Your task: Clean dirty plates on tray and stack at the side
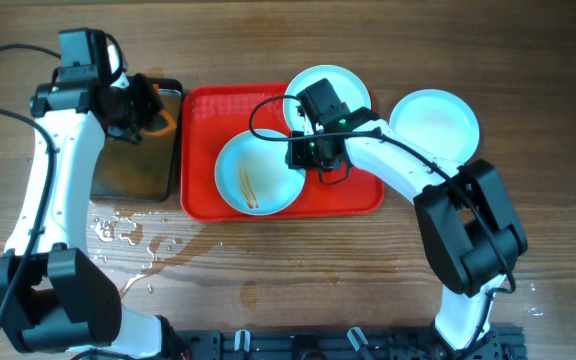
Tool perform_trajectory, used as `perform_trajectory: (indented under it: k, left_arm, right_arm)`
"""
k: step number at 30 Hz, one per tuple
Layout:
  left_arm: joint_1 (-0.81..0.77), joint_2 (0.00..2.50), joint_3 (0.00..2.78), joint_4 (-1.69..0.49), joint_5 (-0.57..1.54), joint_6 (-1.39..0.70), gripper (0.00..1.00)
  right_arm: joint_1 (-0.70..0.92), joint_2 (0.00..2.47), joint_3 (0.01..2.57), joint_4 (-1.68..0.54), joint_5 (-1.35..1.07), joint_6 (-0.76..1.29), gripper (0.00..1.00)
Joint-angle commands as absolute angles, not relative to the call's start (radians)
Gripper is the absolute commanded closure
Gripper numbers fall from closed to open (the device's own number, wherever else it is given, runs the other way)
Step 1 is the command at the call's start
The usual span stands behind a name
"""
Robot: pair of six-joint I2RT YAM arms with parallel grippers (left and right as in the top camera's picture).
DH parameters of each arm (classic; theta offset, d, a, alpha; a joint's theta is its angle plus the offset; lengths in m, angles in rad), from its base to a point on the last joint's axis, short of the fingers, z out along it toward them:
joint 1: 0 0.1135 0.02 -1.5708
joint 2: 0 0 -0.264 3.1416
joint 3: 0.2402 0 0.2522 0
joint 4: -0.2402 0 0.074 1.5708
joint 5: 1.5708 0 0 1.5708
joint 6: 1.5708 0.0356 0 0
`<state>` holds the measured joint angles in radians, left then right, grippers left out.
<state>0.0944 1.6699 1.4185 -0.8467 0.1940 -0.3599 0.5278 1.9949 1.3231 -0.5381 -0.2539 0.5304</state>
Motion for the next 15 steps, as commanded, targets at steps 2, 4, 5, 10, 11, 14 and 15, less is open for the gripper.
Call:
perform_trajectory:
  k: [2, 4, 5, 10, 11, 14, 15]
  left_arm:
    - [0.056, 1.713, 1.423, -0.833, 0.188, -0.355, 0.96]
    - [0.045, 1.735, 1.423, -0.833, 0.189, -0.355, 0.96]
    - [0.041, 1.746, 1.423, -0.834, 0.189, -0.356, 0.96]
    - [0.014, 1.791, 1.423, -0.829, 0.189, -0.382, 0.96]
    - [0.008, 1.797, 1.423, -0.826, 0.189, -0.382, 0.96]
    - [-0.011, 1.814, 1.423, -0.818, 0.189, -0.382, 0.96]
    - [-0.018, 1.819, 1.423, -0.816, 0.189, -0.384, 0.96]
  right_arm:
    - [0.522, 2.038, 1.352, -0.544, -0.225, 0.489, 0.63]
    - [0.522, 2.054, 1.352, -0.559, -0.229, 0.489, 0.66]
    - [0.522, 2.059, 1.352, -0.561, -0.240, 0.489, 0.69]
    - [0.529, 2.070, 1.352, -0.566, -0.266, 0.499, 0.82]
    - [0.529, 2.072, 1.352, -0.566, -0.266, 0.502, 0.85]
    - [0.526, 2.076, 1.352, -0.564, -0.266, 0.524, 0.96]
    - [0.526, 2.076, 1.352, -0.564, -0.266, 0.524, 0.96]
